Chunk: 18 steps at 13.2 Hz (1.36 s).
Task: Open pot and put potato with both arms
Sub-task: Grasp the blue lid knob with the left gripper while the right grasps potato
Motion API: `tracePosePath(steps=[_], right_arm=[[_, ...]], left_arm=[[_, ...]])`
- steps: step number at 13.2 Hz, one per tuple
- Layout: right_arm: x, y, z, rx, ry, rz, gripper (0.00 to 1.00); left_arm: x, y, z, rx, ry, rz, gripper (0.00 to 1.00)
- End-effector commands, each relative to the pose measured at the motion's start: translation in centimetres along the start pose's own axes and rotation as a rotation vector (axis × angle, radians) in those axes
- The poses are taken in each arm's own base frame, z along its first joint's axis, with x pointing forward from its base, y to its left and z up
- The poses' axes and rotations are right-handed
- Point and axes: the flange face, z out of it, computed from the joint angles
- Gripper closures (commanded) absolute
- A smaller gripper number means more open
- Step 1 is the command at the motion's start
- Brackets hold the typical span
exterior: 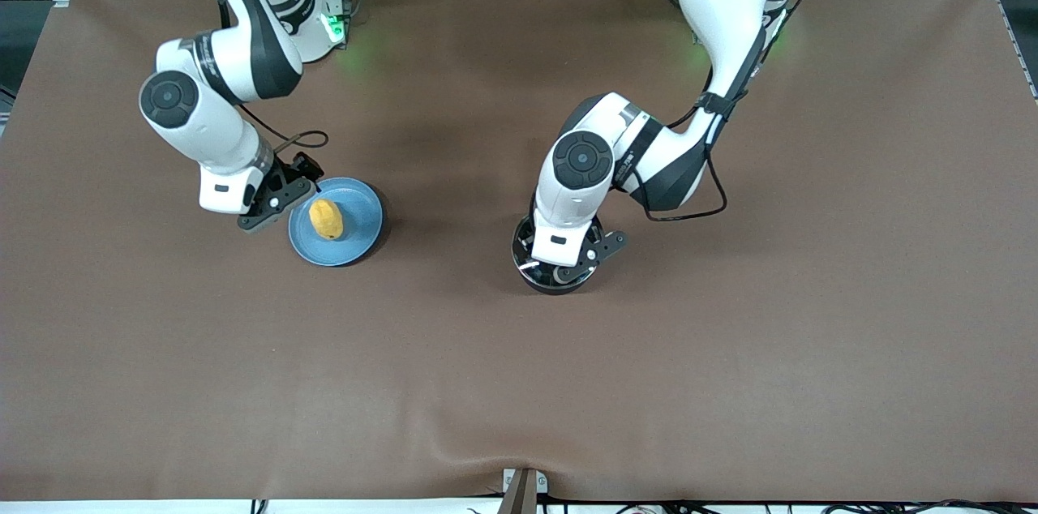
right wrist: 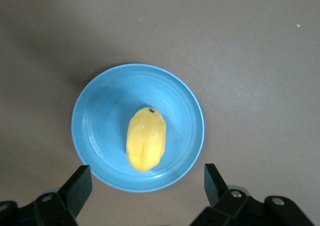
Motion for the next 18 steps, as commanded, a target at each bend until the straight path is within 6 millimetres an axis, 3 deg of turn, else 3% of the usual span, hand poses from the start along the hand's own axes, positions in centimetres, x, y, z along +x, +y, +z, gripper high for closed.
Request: tracePosePath(steps=[1, 10, 17, 18], right_arm=[[0.1, 0.8, 3.1, -0.019, 0.045, -0.021, 0.0], [-0.8, 0.4, 10.2, 0.018, -0.002, -0.011, 0.0], [-0.8, 0.4, 12.8, 0.021, 0.013, -0.002, 0.0], [-0.8, 0.4, 12.7, 0.021, 0.013, -0.002, 0.07]], left_arm=[[0.5, 0.2, 0.2, 0.012, 0.017, -0.018, 0.0], [0.9, 0.0, 1.6, 0.026, 0.006, -0.03, 0.0], [0.7, 0.1, 1.6, 0.024, 0.001, -0.03, 0.0], [0.4, 0.1, 1.6, 0.024, 0.0, -0.027, 0.0]])
